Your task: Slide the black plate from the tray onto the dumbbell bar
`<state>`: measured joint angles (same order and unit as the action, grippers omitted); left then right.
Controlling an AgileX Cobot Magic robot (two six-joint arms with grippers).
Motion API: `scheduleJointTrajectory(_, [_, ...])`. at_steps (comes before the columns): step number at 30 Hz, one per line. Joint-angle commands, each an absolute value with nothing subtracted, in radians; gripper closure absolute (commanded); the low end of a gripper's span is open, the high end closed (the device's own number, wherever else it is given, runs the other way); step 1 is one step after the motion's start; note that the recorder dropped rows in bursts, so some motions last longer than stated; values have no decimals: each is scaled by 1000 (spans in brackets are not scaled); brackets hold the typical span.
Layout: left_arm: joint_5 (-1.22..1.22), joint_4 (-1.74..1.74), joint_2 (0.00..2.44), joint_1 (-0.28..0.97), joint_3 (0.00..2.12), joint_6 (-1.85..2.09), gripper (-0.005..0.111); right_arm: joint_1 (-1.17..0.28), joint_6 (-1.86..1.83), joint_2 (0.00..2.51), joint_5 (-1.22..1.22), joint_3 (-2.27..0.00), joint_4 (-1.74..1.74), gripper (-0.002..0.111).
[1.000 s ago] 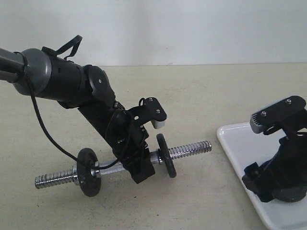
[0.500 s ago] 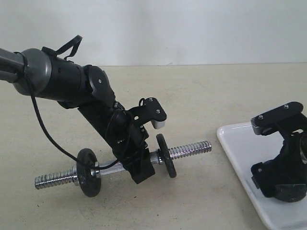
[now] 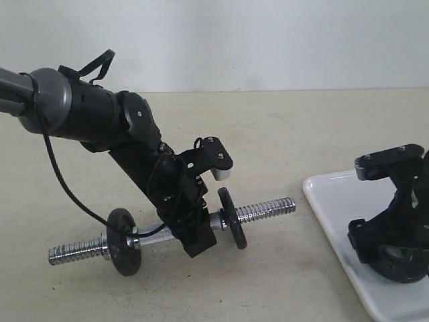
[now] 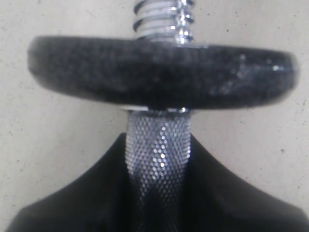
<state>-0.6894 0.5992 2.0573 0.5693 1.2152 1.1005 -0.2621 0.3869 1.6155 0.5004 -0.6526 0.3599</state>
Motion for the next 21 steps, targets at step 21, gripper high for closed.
scheduleJointTrajectory(21, [-716, 560, 2088, 569, 1192, 1115, 98, -138, 69, 1709, 474, -721, 85, 8])
